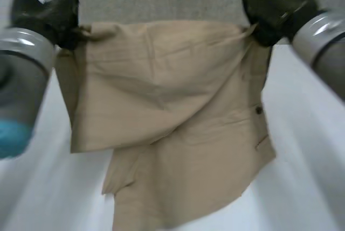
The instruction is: Fold the shorts.
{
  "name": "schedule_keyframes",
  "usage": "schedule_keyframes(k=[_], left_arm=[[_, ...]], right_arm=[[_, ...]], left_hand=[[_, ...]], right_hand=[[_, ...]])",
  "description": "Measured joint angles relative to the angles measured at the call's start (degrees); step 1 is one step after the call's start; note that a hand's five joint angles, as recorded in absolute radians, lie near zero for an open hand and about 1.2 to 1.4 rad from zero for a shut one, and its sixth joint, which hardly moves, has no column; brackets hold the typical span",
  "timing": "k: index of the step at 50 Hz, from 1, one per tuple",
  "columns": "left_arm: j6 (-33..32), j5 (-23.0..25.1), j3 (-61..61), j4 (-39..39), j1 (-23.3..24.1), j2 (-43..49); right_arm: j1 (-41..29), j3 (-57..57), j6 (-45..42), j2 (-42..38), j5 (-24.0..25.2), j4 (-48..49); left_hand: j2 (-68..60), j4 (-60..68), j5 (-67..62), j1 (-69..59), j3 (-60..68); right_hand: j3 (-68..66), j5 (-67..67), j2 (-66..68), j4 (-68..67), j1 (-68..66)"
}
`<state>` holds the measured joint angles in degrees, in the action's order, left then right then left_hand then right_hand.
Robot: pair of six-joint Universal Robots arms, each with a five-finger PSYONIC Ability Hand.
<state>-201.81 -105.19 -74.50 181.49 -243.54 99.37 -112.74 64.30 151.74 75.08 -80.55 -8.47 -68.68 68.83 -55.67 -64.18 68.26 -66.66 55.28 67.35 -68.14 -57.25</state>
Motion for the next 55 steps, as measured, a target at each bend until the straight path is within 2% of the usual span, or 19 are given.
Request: schedule_keyframes(k=[5, 9, 11, 12, 13, 15, 17, 18, 22, 24, 28, 29, 35, 36, 43, 45, 47, 51, 55], left_arm=[[-0.87, -0.06, 6.68, 4.65, -2.25, 12.26], [-3.81, -0.35, 17.37, 7.95, -3.16, 25.43], [-5.87, -0.52, 22.86, 9.55, -3.23, 31.34], [-6.38, -0.52, 24.14, 9.98, -3.21, 32.73], [-8.01, -0.48, 28.0, 11.89, -3.02, 37.01], [-9.5, -0.43, 31.13, 14.62, -2.71, 40.87], [-10.43, -0.38, 32.57, 17.52, -2.34, 43.25], [-10.63, -0.37, 32.71, 18.44, -2.2, 43.74], [-11.2, -0.38, 30.9, 23.72, -1.25, 44.44], [-11.23, -0.52, 26.72, 27.11, -0.56, 42.26], [-11.13, -0.76, 21.34, 28.65, -0.13, 38.38], [-11.02, -0.98, 16.92, 28.88, 0.08, 35.0], [-10.73, -1.77, 4.07, 27.14, 0.79, 24.72], [-10.64, -1.92, -0.22, 26.19, 1.1, 21.36], [-9.04, -1.65, -12.93, 22.43, 2.55, 10.98], [-4.6, -0.21, -21.32, 18.45, 4.21, 4.0], [-1.35, 0.73, -24.87, 16.08, 5.11, 1.1], [5.98, 2.15, -30.01, 10.94, 6.44, -2.95], [12.81, 2.77, -32.91, 6.17, 7.36, -4.94]], right_arm=[[-0.43, -3.17, -0.36, -10.82, -2.28, 6.61], [-0.86, -7.26, -2.44, -21.21, -6.7, 18.32], [-1.09, -8.93, -3.87, -25.06, -8.49, 24.0], [-1.16, -9.45, -4.4, -26.26, -9.01, 25.92], [-1.43, -10.79, -5.95, -29.32, -9.92, 31.01], [-1.74, -11.94, -7.66, -32.05, -10.25, 35.43], [-1.98, -12.61, -9.11, -34.01, -9.87, 38.16], [-2.07, -12.69, -9.44, -34.37, -9.67, 38.59], [-2.7, -11.66, -10.35, -34.34, -8.27, 38.23], [-3.17, -8.24, -9.58, -31.25, -7.17, 35.56], [-3.31, -4.34, -8.44, -27.41, -6.38, 32.67], [-3.25, -0.85, -7.6, -23.96, -5.47, 29.64], [-1.95, 5.8, -6.54, -17.39, -2.17, 20.75], [-0.52, 8.65, -6.33, -14.95, -0.11, 16.04], [3.71, 15.33, -6.27, -11.07, 4.5, 7.33], [7.2, 20.67, -6.56, -8.99, 7.74, 4.48], [8.87, 23.14, -6.81, -8.22, 9.51, 4.12], [11.72, 27.0, -7.28, -7.51, 13.21, 4.48], [13.81, 29.22, -7.89, -7.59, 16.4, 5.11]], left_hand=[[0.0, 0.0, 0.01, 0.0, 0.02], [0.23, -0.27, 0.1, 0.01, -0.22], [9.62, -9.77, 6.48, 6.94, -9.31], [9.62, -9.77, 6.48, 6.94, -9.31], [25.97, -26.13, 22.65, 25.64, -25.37], [48.29, -47.89, 44.29, 48.46, -47.45], [53.6, -53.64, 49.87, 52.42, -52.88], [56.14, -56.51, 52.66, 53.18, -55.52], [57.16, -57.15, 52.96, 53.18, -56.22], [57.18, -57.15, 52.96, 53.18, -56.22], [57.19, -57.15, 52.96, 53.18, -56.22], [57.19, -57.15, 52.96, 53.18, -56.22], [57.19, -57.15, 52.96, 53.18, -56.22], [57.19, -57.15, 52.96, 53.18, -56.22], [57.19, -57.15, 52.96, 53.18, -56.22], [56.99, -56.99, 52.93, 52.87, -56.14], [56.11, -56.27, 52.26, 51.85, -55.4], [49.24, -49.25, 45.93, 43.91, -48.92], [46.3, -46.34, 43.03, 41.61, -45.9]], right_hand=[[-0.74, 0.0, 0.0, 0.0, 0.0], [-1.19, 0.0, 0.0, 0.0, 0.0], [3.33, -3.59, -4.32, 4.6, 4.42], [3.33, -3.59, -4.32, 4.6, 4.42], [24.86, -24.82, -26.4, 26.12, 25.62], [40.57, -40.54, -42.37, 41.8, 39.19], [45.3, -44.77, -47.64, 46.58, 41.97], [52.15, -50.28, -53.01, 53.44, 45.04], [54.53, -51.22, -54.48, 54.86, 45.5], [54.53, -51.22, -54.47, 54.86, 45.5], [54.53, -51.22, -54.43, 54.86, 45.5], [54.53, -51.22, -54.48, 54.86, 45.5], [54.53, -51.22, -54.47, 54.86, 45.5], [54.53, -51.22, -54.48, 54.86, 45.5], [54.53, -51.22, -54.48, 54.86, 45.5], [54.25, -51.17, -54.29, 54.76, 45.42], [53.23, -50.84, -54.08, 54.48, 45.21], [47.78, -46.34, -48.43, 49.29, 41.27], [43.36, -42.78, -45.04, 45.02, 37.41]])
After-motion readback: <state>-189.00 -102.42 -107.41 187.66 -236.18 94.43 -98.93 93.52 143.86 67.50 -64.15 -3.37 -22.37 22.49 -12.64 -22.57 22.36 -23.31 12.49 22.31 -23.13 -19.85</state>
